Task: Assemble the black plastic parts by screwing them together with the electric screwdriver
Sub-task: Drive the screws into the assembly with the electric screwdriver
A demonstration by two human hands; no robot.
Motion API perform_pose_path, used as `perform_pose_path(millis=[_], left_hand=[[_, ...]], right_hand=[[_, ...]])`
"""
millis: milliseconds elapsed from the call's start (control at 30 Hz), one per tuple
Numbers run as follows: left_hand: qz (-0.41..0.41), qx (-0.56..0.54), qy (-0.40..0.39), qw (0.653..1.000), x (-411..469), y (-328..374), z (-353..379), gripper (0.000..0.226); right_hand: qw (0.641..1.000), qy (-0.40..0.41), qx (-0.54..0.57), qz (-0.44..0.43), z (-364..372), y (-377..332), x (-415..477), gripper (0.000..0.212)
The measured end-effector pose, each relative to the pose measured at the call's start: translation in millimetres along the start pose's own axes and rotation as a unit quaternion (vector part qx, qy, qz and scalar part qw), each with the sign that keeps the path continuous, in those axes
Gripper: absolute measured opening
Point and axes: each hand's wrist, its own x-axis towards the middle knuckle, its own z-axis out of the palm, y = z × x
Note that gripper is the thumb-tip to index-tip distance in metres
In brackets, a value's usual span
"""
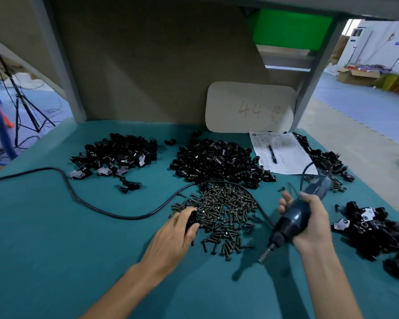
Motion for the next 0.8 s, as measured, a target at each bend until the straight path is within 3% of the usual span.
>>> perform_pose_path(millis=[167, 400, 800], left_hand=[[0.026, 0.024, -0.028, 0.999, -1.5, -1.5, 3.2, 0.058], [0.047, 0.039, -0.030, 0.998, -0.4, -2.3, 5.4, 0.052], [0.047, 0.021, -0.039, 0.998, 0.8, -6.8, 6.2, 0.057]], right_hand=[[0.983, 0.089, 0.159, -0.039, 27.2, 23.7, -1.0, 0.043], [0.955, 0.202, 0.199, -0.087, 56.1, 55.3, 0.3, 0.048], [0.963, 0.175, 0.194, -0.070, 58.7, 70.4, 3.3, 0.048]])
